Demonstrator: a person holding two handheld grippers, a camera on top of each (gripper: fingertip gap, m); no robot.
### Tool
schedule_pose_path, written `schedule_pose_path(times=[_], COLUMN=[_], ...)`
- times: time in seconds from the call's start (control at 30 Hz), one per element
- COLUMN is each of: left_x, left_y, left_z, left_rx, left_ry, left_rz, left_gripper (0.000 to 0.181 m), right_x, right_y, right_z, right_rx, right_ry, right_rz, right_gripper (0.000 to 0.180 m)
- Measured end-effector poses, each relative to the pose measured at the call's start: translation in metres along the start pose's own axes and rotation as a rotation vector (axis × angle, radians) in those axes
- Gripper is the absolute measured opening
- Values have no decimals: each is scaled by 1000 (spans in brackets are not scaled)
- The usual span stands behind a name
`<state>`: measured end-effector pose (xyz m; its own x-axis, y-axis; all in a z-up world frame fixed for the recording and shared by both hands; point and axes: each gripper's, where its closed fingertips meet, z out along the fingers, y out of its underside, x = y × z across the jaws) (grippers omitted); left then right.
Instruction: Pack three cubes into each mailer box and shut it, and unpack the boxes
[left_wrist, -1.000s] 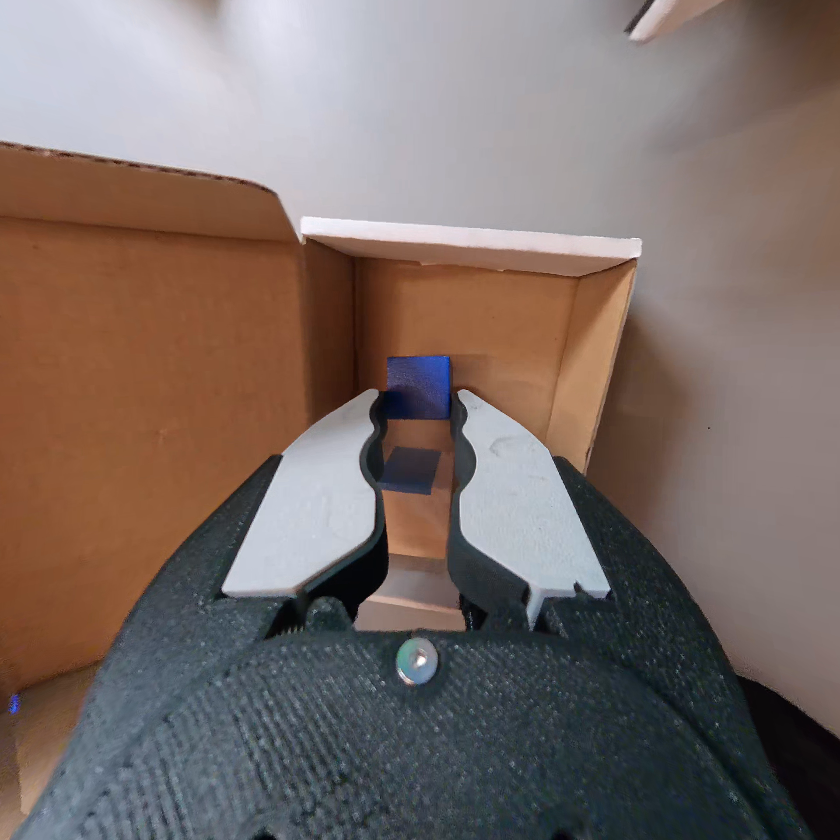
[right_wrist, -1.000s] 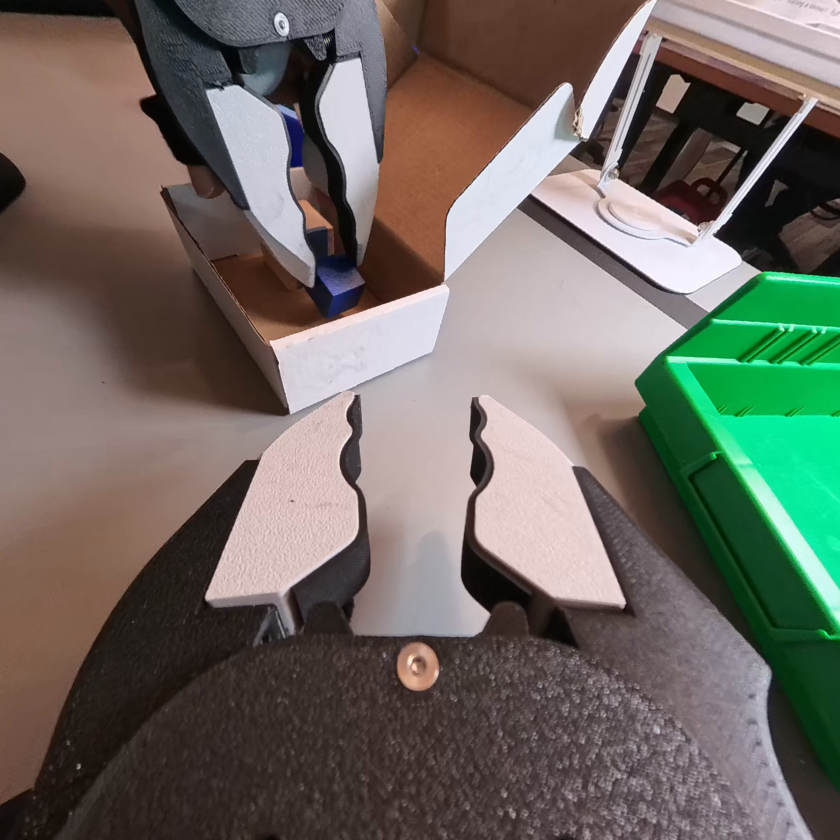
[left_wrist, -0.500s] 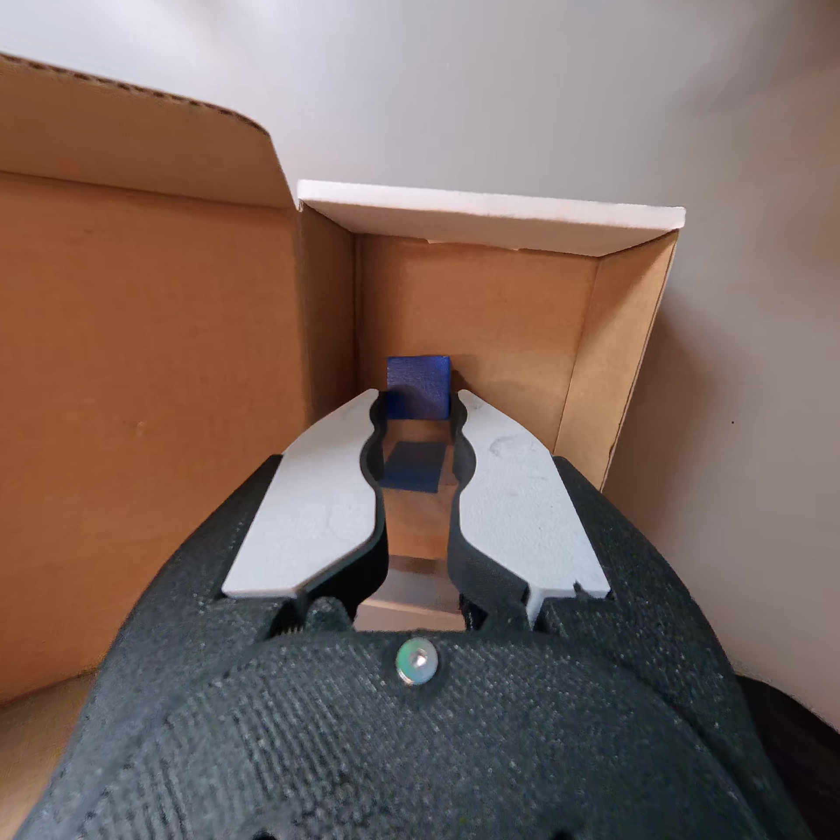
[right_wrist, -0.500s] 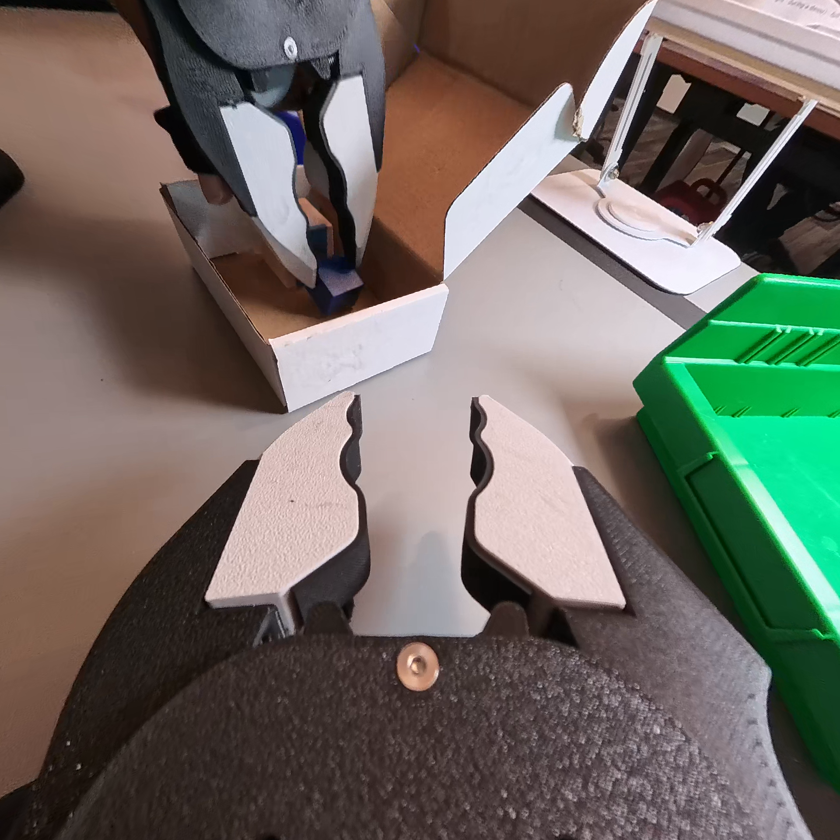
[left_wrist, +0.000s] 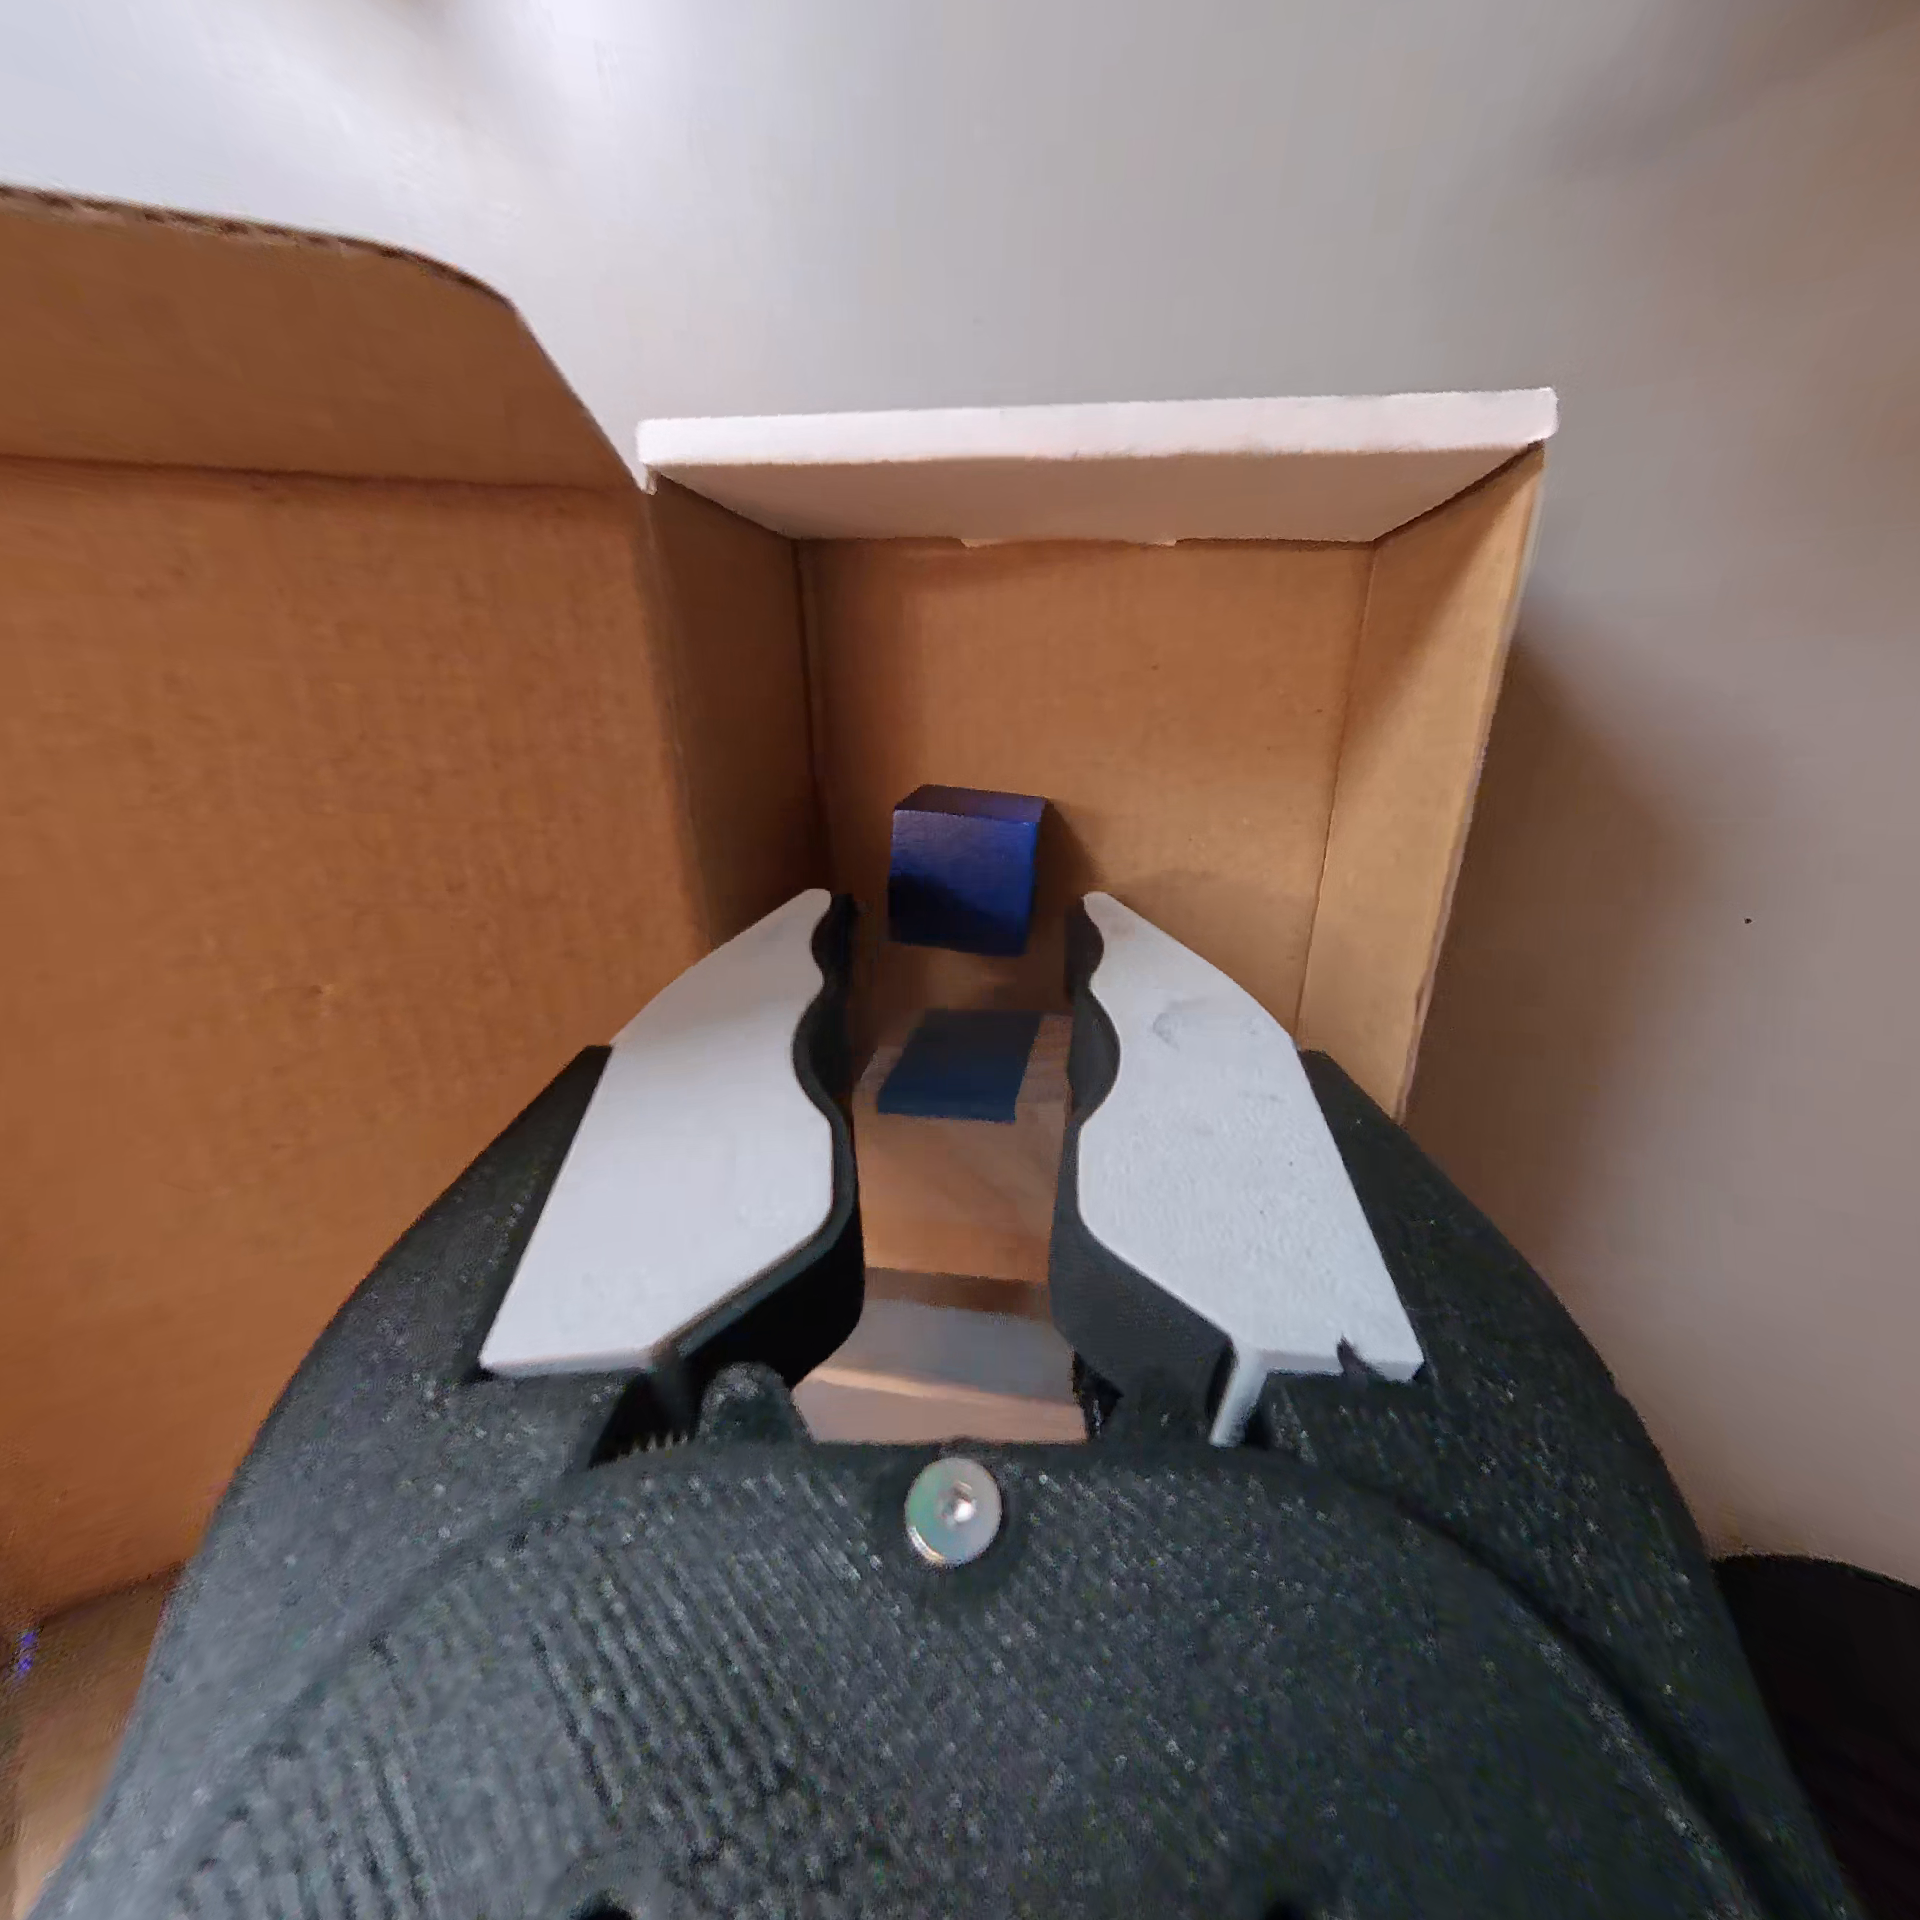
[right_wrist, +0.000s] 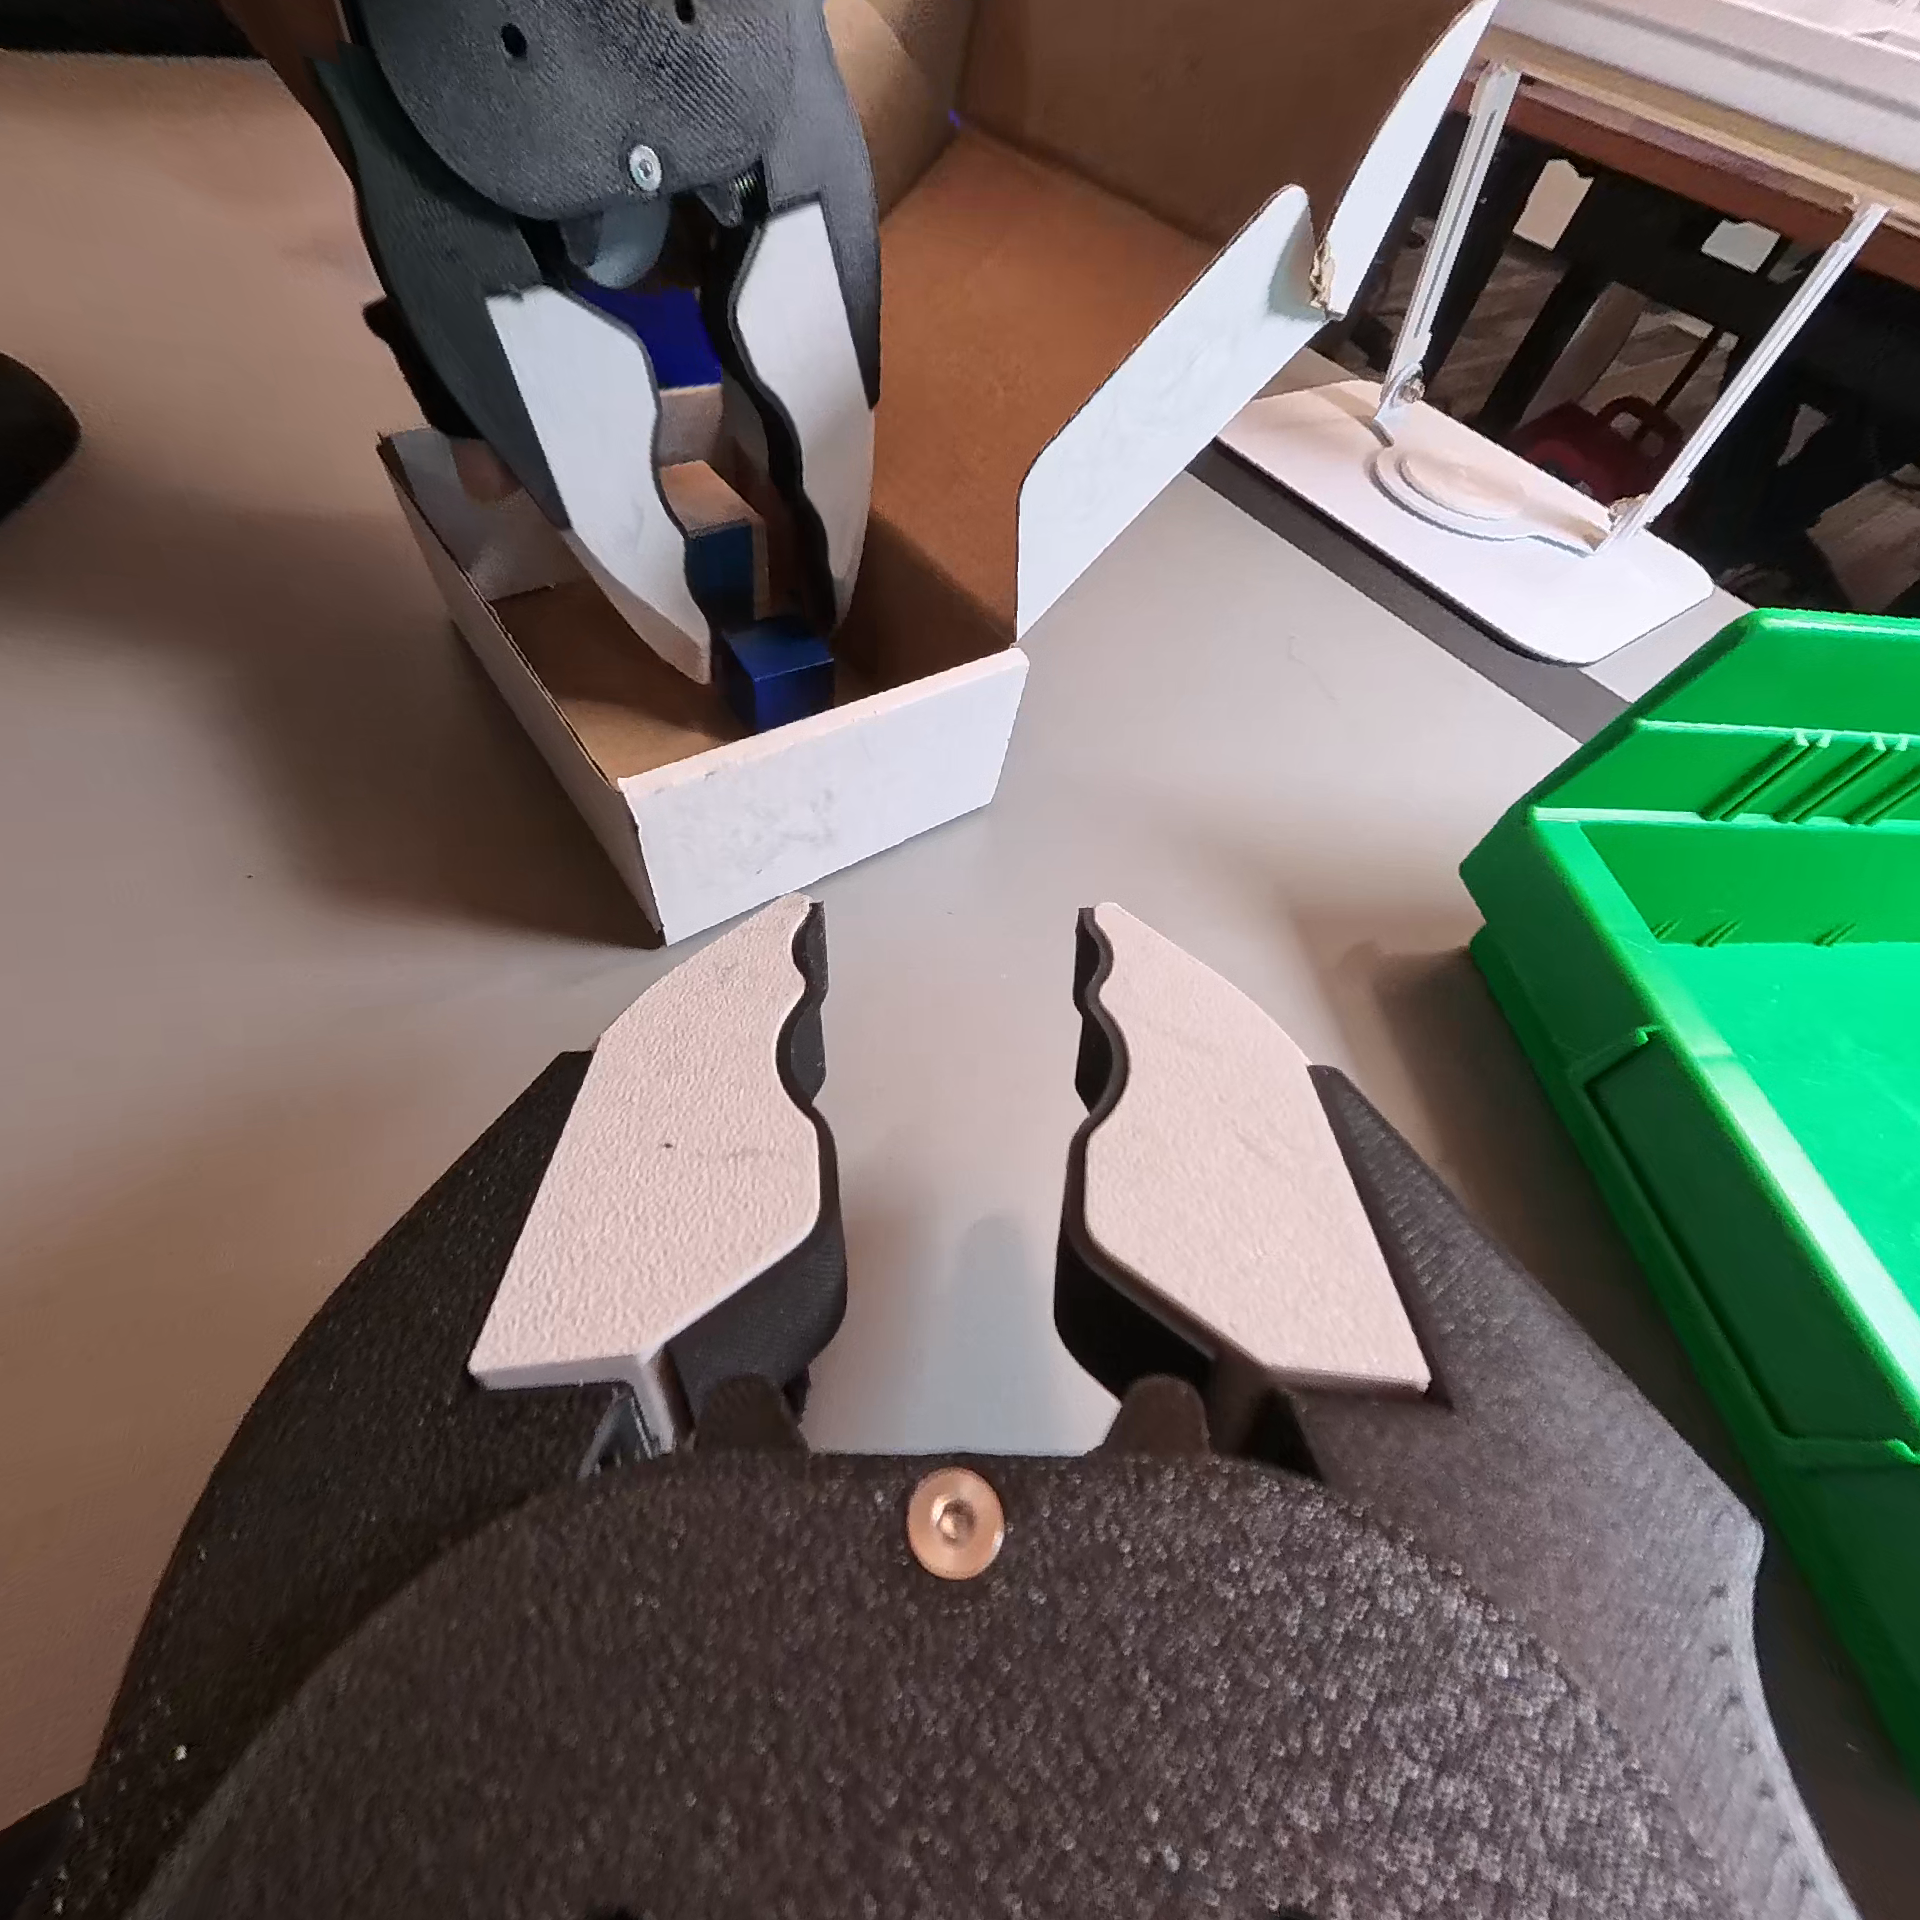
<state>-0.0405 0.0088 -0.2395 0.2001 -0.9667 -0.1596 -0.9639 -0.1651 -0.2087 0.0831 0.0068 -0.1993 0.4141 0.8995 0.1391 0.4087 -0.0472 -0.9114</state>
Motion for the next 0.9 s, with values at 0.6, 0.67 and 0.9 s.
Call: schedule_pose_path(times=[0.6, 0.67, 0.9], left_x=[-137, -139, -147], left_y=[195, 221, 254], left_z=[-123, -98, -42], left_rx=[53, 5, -40], left_ry=[-190, -194, -161], left_rz=[-464, -514, -596], left_gripper=[37, 36, 37], right_x=[-4, -3, -3], right_y=[-3, -3, -3], right_z=[1, 1, 2], right_rx=[6, 8, 17], right_ry=[-12, -11, -3], right_rz=[1, 10, 4], right_gripper=[46, 46, 46])
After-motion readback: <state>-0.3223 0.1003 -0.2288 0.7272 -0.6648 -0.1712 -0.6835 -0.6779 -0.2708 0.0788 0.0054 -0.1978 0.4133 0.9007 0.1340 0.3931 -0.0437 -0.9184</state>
